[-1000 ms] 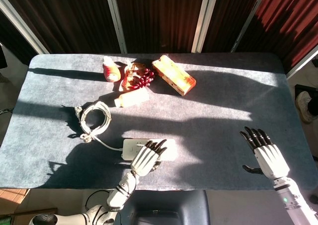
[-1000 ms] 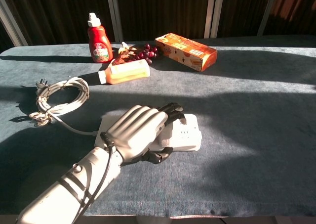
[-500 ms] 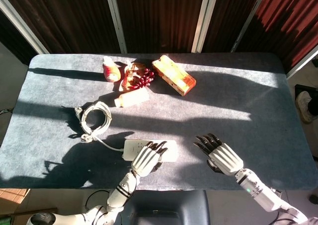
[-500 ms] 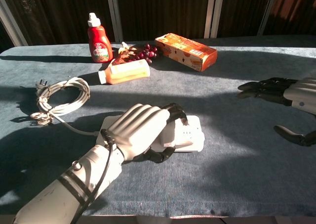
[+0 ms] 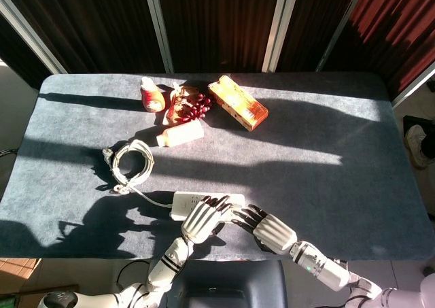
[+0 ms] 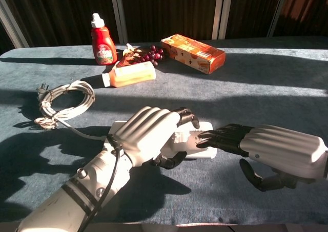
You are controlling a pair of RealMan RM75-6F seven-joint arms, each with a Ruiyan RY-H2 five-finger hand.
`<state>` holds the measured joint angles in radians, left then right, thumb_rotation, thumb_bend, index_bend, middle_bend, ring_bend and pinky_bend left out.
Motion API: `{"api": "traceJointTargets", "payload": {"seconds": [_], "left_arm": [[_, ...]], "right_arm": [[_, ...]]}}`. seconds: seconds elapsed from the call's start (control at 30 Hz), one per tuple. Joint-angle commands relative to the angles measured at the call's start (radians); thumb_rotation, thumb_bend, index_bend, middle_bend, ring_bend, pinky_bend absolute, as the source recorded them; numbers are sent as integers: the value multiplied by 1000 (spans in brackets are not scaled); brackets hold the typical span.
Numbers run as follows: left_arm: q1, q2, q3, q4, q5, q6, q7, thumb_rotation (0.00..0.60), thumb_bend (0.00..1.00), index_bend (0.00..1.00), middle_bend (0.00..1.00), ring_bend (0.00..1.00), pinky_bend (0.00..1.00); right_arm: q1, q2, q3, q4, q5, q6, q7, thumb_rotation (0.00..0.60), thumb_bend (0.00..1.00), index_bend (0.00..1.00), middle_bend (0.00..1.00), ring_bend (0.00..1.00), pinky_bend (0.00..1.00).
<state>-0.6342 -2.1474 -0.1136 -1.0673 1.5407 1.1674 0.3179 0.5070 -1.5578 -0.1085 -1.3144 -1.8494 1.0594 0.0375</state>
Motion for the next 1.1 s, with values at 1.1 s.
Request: {"api": "traceJointTargets", "payload": {"seconds": [1.1], "left_arm": [[4, 44, 11, -63, 55, 98, -37, 600, 723, 499, 616, 572, 624]], "right_arm": [[33, -45, -13, -8, 103, -27, -50, 600, 968, 25, 54, 0, 23]]}}
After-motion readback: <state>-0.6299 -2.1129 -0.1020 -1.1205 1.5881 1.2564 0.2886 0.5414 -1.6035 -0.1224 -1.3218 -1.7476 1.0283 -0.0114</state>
